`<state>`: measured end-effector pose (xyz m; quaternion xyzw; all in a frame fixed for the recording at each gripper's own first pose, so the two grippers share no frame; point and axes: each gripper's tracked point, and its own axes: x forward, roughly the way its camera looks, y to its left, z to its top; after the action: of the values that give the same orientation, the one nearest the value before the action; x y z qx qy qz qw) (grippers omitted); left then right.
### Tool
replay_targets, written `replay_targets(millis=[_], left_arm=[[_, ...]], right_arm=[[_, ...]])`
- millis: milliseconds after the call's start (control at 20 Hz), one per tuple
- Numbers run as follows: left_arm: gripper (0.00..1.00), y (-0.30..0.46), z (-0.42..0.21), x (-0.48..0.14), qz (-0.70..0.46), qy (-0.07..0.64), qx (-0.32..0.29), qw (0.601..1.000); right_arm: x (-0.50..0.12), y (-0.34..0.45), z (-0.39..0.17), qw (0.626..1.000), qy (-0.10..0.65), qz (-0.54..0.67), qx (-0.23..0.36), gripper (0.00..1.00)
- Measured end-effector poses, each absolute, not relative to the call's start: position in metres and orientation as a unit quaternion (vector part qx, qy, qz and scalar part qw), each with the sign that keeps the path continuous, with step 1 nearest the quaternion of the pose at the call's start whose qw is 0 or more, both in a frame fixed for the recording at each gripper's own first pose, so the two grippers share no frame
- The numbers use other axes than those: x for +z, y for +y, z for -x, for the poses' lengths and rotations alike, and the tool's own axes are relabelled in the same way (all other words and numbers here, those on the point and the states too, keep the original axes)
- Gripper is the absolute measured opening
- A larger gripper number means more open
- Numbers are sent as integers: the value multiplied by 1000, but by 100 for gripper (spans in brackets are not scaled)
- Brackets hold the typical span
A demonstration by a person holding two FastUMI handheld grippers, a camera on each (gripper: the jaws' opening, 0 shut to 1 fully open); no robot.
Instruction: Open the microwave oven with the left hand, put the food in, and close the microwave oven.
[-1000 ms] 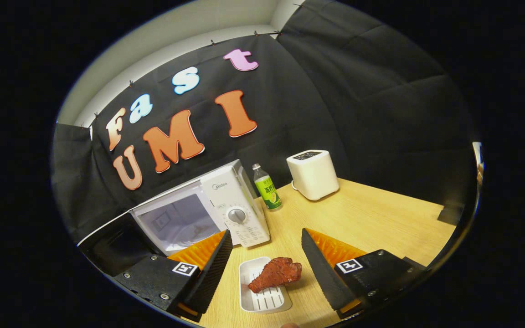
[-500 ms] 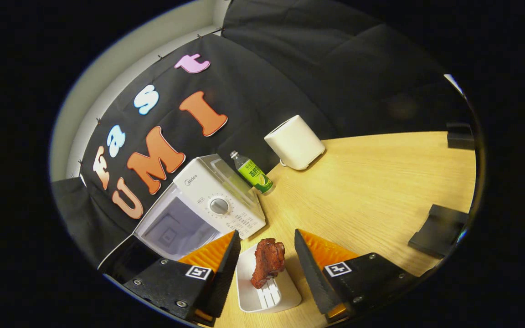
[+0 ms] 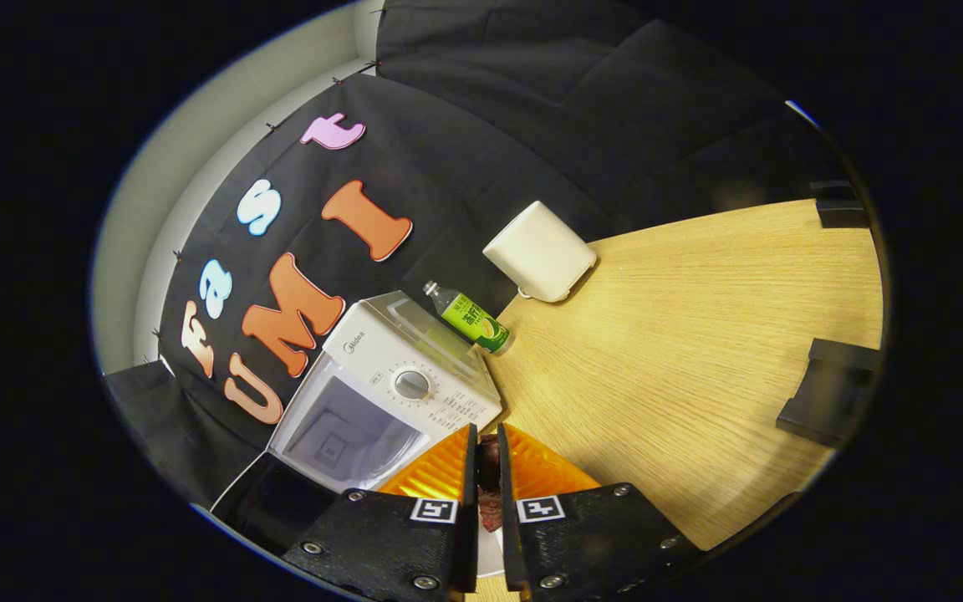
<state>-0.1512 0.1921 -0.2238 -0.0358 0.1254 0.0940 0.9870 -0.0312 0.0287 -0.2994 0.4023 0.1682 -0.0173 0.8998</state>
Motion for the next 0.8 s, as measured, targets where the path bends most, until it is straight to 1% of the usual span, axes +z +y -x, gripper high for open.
replay_targets(millis=[50,150,200,300,400,800], left_arm=[[88,191,152,-224,34,125,94,987],[88,192,150,-223,31,124,94,987],[88,193,149,-222,30,123,94,988],[88,194,147,-221,30,119,95,988],[88,197,145,-219,28,118,98,988],[88,203,131,-213,24,107,98,989]], right_arm=[[-295,31,32,901,169,-400,-15,10],[-281,30,31,909,161,-385,-15,10],[-274,29,30,914,155,-375,-17,10],[-254,24,27,921,137,-363,-20,6],[-234,27,24,926,124,-356,-15,6],[-154,83,4,928,73,-363,50,6]])
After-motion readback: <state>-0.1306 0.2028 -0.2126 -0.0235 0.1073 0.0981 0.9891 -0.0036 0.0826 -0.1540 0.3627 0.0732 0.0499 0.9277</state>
